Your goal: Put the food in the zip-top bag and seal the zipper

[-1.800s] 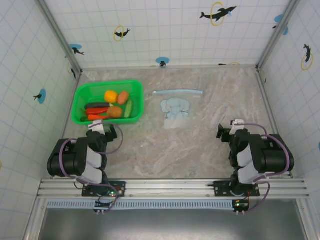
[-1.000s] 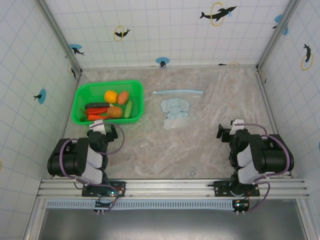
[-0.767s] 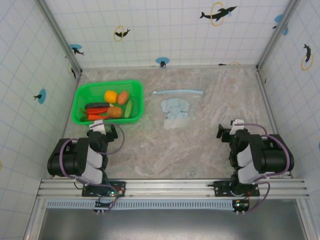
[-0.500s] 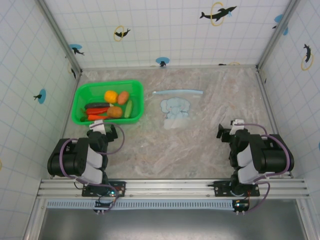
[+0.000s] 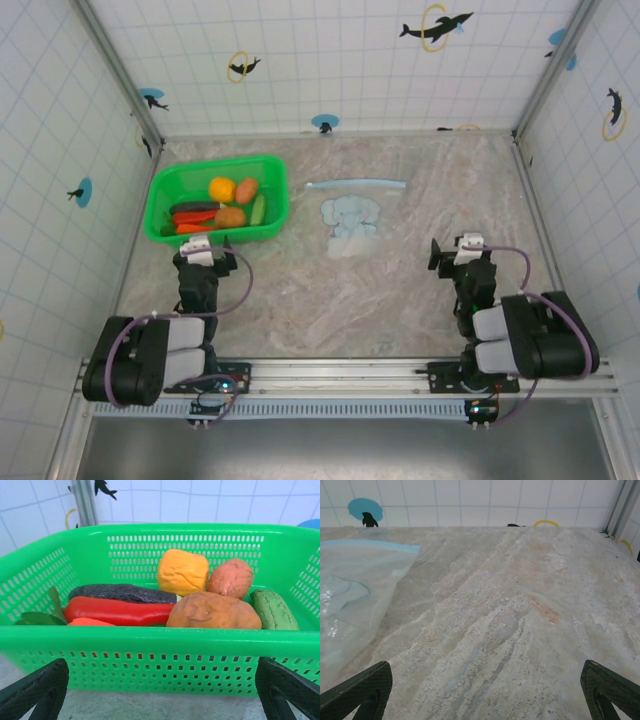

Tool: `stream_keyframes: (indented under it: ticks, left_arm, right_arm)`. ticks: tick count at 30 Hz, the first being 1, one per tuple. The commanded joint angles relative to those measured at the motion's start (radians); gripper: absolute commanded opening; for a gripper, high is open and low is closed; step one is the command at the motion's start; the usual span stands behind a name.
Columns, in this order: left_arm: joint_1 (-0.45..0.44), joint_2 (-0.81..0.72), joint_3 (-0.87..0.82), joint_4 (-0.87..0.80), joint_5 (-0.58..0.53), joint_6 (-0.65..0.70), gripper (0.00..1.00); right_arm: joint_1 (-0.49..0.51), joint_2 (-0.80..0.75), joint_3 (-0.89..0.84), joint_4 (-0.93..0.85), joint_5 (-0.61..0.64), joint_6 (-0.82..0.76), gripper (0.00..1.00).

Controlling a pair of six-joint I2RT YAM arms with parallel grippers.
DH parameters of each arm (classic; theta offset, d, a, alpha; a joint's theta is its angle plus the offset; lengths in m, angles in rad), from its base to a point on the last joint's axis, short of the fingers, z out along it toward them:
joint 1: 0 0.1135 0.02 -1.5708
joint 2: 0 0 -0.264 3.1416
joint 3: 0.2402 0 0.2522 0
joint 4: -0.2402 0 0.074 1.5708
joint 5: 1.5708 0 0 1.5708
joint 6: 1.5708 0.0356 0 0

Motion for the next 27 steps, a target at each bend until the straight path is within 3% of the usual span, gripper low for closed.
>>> stream_keyframes:
  ticks: [1,10,12,17,20,23,25,27]
  left_arm:
    - [-0.008,-0.073,-0.048,-0.133,-0.043,-0.013,0.98]
    - [-0.008,-0.281,0.014,-0.462,0.114,-0.071,0.97]
    - [-0.016,-0.349,0.051,-0.553,0.196,-0.042,0.98]
    - [-0.156,-0.558,0.170,-0.792,0.196,-0.020,0.98]
    - [-0.215,-0.625,0.308,-0.971,0.185,-0.104,0.98]
    - [-0.268,-0.592,0.530,-1.250,0.007,-0.233,0.98]
    - [-0.308,-0.557,0.663,-1.398,-0.031,-0.280,0.98]
    - [-0.310,-0.517,0.757,-1.501,0.074,-0.287,0.97]
  right_arm:
    - [0.065,-0.086,0.007,-0.166,0.091,-0.063,1.00]
    - [0.163,-0.378,0.048,-0.424,-0.025,-0.029,1.00]
    - [0.220,-0.458,0.084,-0.510,0.003,-0.019,1.00]
    - [0.404,-0.605,0.255,-0.782,0.142,0.052,1.00]
    - [0.557,-0.577,0.433,-0.989,0.262,0.069,1.00]
    - [0.697,-0.430,0.713,-1.331,0.417,0.124,1.00]
    - [0.696,-0.345,0.868,-1.520,0.382,0.232,1.00]
    - [0.660,-0.299,0.976,-1.603,0.237,0.311,1.00]
